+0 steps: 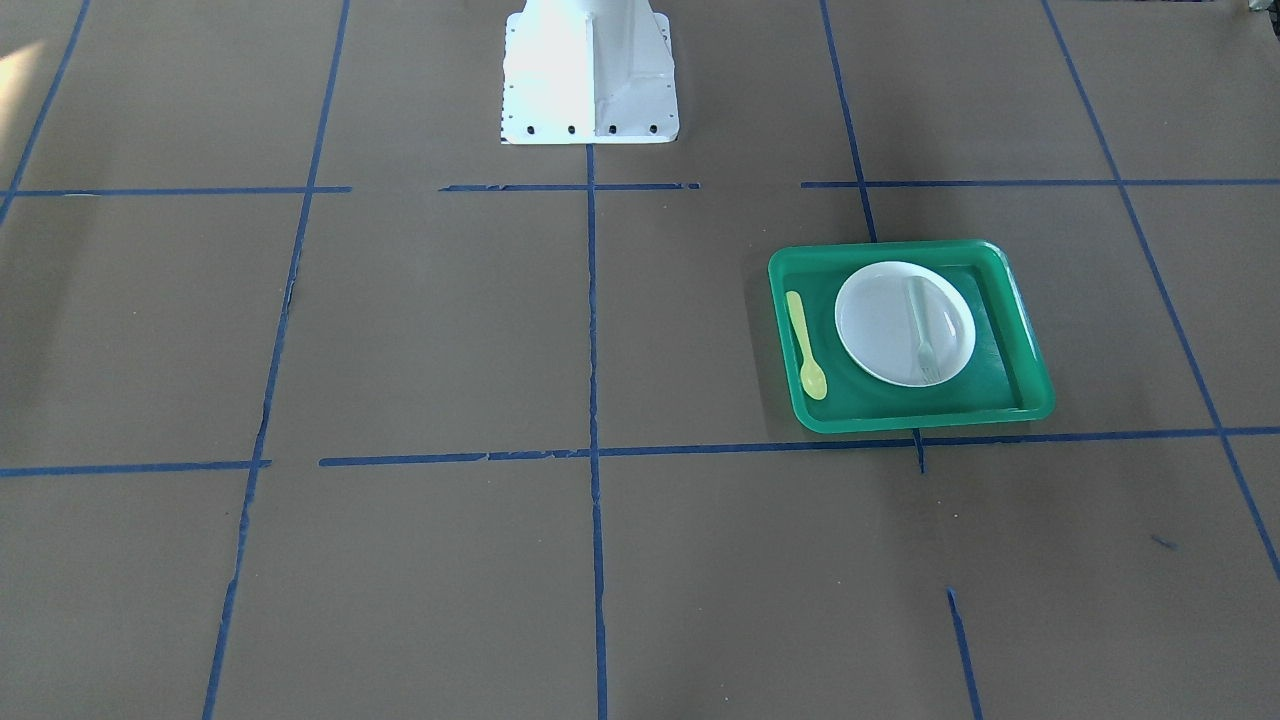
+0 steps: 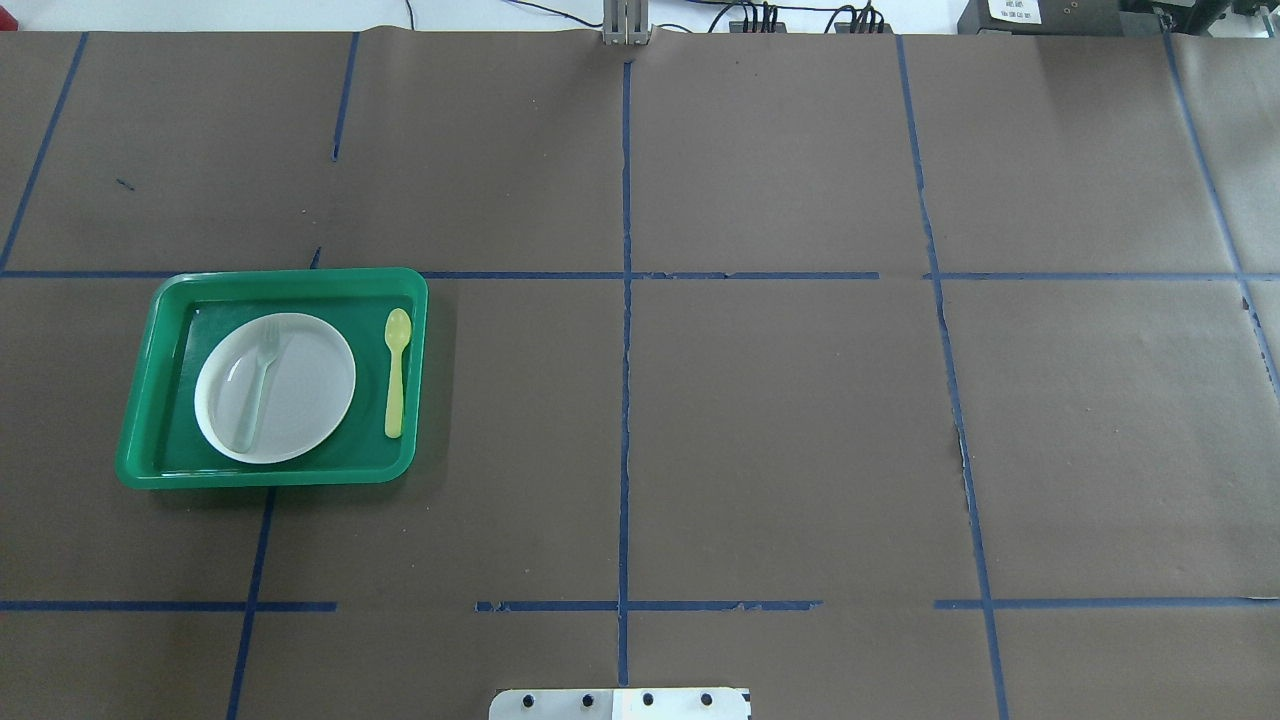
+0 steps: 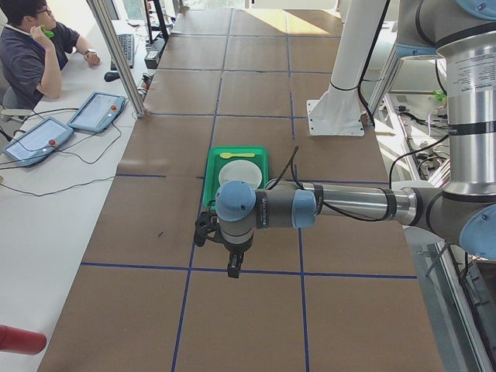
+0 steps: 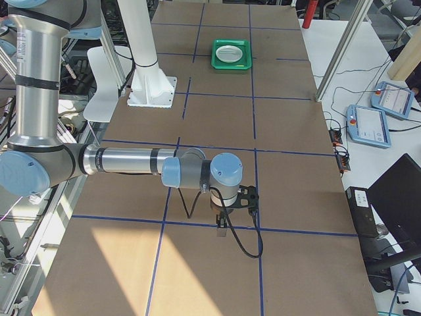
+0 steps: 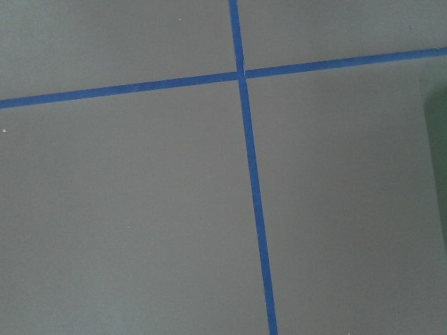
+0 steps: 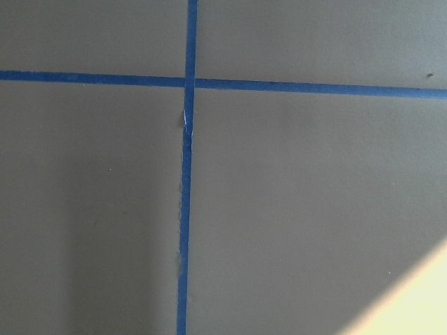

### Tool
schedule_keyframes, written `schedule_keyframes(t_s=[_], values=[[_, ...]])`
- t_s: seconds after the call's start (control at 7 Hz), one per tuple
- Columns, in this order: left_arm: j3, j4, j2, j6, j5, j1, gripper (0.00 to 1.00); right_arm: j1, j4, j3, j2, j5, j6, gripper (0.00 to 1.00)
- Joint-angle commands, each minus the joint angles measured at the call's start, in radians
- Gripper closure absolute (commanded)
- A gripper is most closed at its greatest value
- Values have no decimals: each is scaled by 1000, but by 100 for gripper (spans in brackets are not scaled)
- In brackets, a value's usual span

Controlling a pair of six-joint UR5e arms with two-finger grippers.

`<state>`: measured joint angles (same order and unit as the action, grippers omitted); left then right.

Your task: Place fork

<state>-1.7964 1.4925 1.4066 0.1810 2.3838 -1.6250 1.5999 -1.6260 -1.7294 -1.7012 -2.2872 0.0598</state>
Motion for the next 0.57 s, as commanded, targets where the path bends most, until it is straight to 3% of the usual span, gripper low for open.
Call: schedule_keyframes(t_s=[0.0, 0.29, 0.43], values=[[-9, 2, -1, 0, 0, 1, 0, 0, 0, 1, 0, 0, 0, 0], [-6, 15, 5, 0, 14, 2, 0, 0, 0, 1, 0, 0, 0, 0], [3, 102, 29, 2, 14, 8, 0, 0, 0, -1, 0, 0, 0, 0]])
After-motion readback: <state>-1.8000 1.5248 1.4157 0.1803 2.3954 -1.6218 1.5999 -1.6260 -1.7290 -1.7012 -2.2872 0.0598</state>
